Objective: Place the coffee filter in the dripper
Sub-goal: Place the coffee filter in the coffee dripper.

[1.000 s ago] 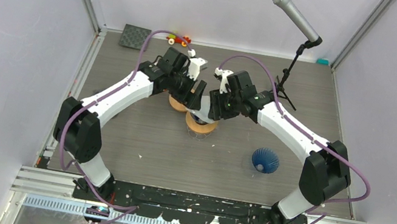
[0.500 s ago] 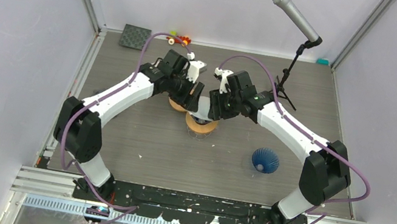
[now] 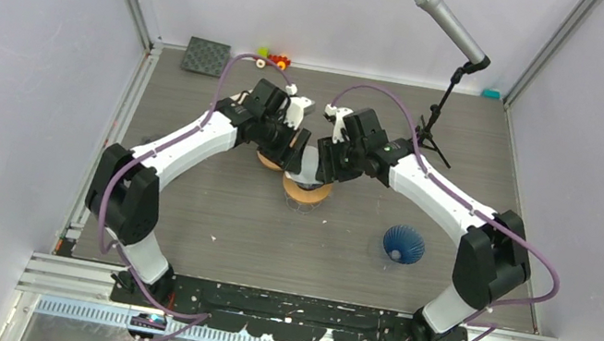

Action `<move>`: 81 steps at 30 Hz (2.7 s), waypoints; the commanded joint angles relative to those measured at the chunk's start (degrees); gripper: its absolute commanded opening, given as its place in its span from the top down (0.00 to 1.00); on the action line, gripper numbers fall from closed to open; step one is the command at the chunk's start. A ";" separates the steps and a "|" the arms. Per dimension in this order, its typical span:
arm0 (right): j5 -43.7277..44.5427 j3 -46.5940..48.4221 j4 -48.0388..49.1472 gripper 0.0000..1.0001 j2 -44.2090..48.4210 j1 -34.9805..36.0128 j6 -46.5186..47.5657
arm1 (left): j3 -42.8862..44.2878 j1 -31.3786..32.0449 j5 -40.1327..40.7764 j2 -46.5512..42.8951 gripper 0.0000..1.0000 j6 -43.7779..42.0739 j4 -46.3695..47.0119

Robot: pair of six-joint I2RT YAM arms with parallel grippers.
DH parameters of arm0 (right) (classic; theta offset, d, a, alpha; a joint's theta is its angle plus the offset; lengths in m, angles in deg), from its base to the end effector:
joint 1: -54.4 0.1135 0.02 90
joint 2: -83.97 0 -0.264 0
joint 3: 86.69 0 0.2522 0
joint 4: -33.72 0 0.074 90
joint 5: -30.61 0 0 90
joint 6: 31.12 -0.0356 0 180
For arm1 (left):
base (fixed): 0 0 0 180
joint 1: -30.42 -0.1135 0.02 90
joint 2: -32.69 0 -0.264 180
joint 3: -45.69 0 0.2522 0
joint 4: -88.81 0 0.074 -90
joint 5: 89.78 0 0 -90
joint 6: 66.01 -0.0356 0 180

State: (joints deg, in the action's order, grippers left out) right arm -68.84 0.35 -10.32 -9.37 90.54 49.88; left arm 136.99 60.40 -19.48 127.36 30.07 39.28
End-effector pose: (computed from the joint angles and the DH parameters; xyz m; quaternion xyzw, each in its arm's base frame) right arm 0.2838 0.2145 0.2654 -0.2471 0.9048 0.2013 0.2824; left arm 0.3042 -0.1893 0.2760 0.2467 0.9026 -0.2512 0.2479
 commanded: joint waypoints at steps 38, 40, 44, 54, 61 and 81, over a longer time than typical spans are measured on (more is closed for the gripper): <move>-0.30 5.58 -1.59 0.47 -0.75 -0.38 2.90 | 0.41 -0.01 1.32 -0.29 0.34 -1.72 2.32; -0.83 6.52 -2.31 0.46 -0.79 -0.52 3.06 | 0.60 -0.01 1.42 -0.53 0.32 -2.02 2.15; -1.65 7.39 -3.16 0.46 -1.11 -0.62 3.16 | 1.07 -0.14 1.38 -0.60 0.30 -2.29 1.94; -2.31 8.69 -4.80 0.45 0.24 -1.53 4.27 | 3.19 -1.03 0.77 -1.43 0.22 -2.65 1.80; -3.85 9.83 -5.75 0.45 1.84 -1.87 5.59 | 4.98 -1.41 -0.06 -3.04 0.17 -3.56 1.38; -4.52 10.73 -6.98 0.44 2.41 -2.67 6.78 | 2.86 -1.52 -0.73 -4.22 0.14 -5.11 2.33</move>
State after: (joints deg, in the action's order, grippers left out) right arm -72.65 8.43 -17.12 -10.13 88.25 55.76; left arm 139.92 59.18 -19.31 125.33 26.25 40.46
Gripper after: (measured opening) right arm 0.555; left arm 0.860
